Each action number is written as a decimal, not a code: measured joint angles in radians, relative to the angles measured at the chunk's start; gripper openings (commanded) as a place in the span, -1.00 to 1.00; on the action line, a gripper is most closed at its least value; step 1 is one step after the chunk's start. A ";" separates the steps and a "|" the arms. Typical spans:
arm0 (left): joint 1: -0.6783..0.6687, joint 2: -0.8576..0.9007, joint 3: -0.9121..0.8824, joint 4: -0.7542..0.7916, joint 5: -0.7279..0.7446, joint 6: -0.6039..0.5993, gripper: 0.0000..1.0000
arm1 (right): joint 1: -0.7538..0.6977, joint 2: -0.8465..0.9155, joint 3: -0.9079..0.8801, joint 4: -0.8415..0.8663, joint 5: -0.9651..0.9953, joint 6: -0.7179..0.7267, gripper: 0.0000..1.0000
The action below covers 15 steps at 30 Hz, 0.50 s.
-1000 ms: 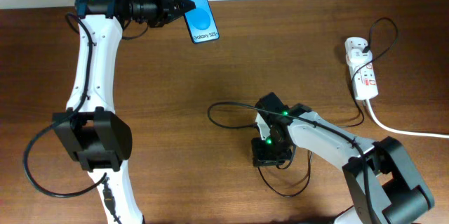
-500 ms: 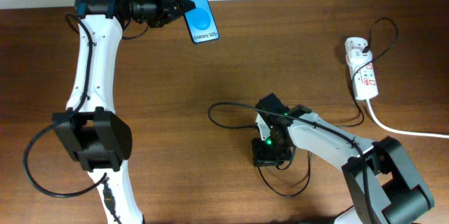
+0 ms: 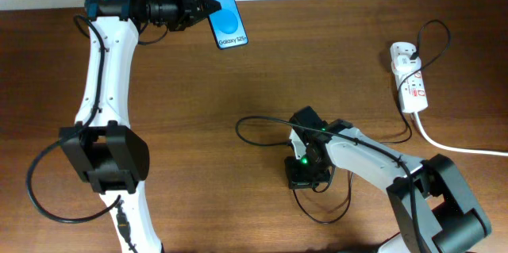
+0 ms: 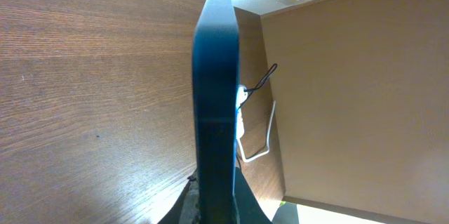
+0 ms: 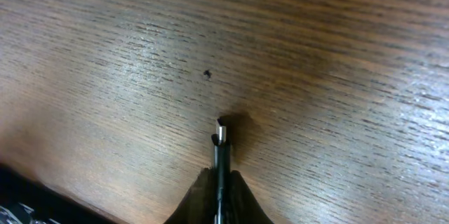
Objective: Plug charger to phone and switch on socket
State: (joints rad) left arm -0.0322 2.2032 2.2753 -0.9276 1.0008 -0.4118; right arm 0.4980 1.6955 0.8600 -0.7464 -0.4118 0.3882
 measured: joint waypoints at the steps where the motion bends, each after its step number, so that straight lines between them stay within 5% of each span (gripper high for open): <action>1: 0.000 0.000 0.000 0.000 0.000 0.000 -1.00 | -0.001 0.000 0.000 0.000 -0.006 -0.003 -0.92; 6: 0.000 0.000 0.000 0.072 0.029 0.032 -1.00 | -0.067 0.000 0.082 -0.013 -0.111 -0.048 -0.92; 10: 0.000 0.000 -0.002 0.312 0.264 0.048 -1.00 | -0.211 -0.002 0.270 -0.032 -0.374 -0.190 -0.92; 15: 0.000 0.000 -0.002 0.407 0.424 -0.049 -1.00 | -0.294 -0.014 0.354 0.101 -0.712 -0.330 -0.92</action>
State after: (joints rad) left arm -0.0322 2.2036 2.2738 -0.5201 1.4250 -0.4610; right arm 0.2035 1.6817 1.2140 -0.6456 -1.1236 0.0582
